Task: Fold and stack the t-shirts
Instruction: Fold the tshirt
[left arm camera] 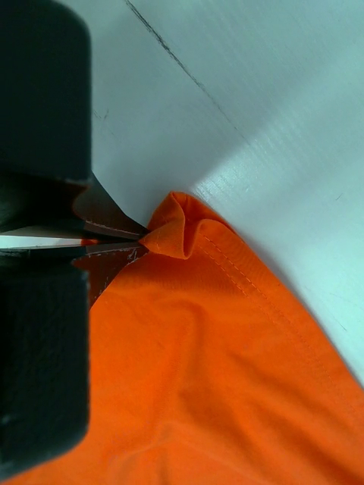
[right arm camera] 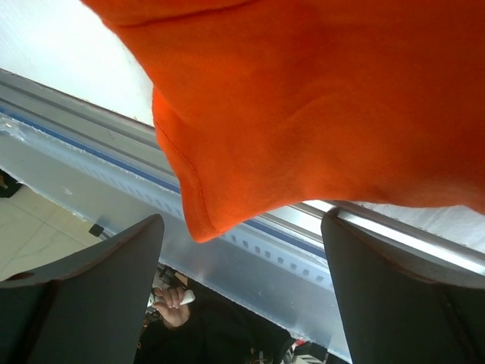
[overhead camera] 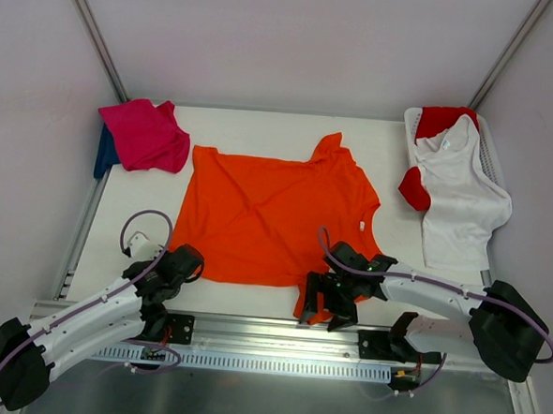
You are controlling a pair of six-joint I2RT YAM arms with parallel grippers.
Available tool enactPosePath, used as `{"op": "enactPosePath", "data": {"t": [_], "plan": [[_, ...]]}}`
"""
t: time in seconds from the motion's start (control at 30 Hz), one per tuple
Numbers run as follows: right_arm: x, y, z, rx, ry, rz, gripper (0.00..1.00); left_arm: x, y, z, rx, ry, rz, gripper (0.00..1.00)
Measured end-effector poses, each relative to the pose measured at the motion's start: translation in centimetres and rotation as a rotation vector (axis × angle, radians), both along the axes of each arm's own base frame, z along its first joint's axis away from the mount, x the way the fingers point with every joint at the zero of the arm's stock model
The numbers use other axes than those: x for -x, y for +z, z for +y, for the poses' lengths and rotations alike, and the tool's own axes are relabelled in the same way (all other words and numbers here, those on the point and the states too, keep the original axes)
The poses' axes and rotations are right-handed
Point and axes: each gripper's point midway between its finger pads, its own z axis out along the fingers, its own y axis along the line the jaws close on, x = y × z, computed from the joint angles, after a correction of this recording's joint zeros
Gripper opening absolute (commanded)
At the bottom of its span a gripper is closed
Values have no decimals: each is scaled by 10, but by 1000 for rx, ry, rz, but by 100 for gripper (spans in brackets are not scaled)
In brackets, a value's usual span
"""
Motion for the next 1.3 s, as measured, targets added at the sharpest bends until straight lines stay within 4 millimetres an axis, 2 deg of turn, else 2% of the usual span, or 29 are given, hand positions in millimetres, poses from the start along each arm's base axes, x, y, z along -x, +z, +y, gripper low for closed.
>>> {"op": "enactPosePath", "data": {"t": [0.1, 0.13, 0.27, 0.43, 0.6, 0.7, 0.73, 0.8, 0.9, 0.93, 1.03, 1.07, 1.1, 1.3], "plan": [[-2, 1, -2, 10, 12, -1, 90, 0, 0, 0, 0, 0, 0, 0], [-8, 2, -2, 12, 13, -25, 90, -1, 0, -1, 1, 0, -2, 0], [-54, 7, -1, 29, -13, -205, 90, -1, 0, -1, 2, -1, -3, 0], [-74, 12, 3, 38, 1, -278, 86, -1, 0, -1, 2, -1, -3, 0], [-74, 5, 1, 62, 22, -273, 76, -1, 0, -1, 3, 0, -4, 0], [-75, 5, 0, 63, 27, -277, 63, -1, -1, -1, 0, 0, 0, 0], [-75, 5, 0, 64, 28, -277, 53, -1, -1, -1, -2, 0, 2, 0], [-73, 1, -3, 67, 28, -278, 39, -2, -1, -1, -3, 0, 1, 0], [-62, -9, -15, 86, 26, -259, 27, -2, -1, -2, -2, 0, 0, 0], [-56, -13, -20, 96, 23, -248, 26, -2, -1, -2, -2, 0, 0, 0], [-50, -13, -29, 91, 4, -259, 18, -3, -1, -2, -1, 0, -1, 0], [-48, -13, -33, 93, -2, -263, 13, -3, -1, -2, 0, 0, -2, 0], [-46, -13, -38, 97, -6, -270, 3, -3, -1, -2, 0, 0, -2, 0], [-38, -8, -56, 126, -29, -294, 0, -3, -1, -3, -5, -6, 1, 0]]}}
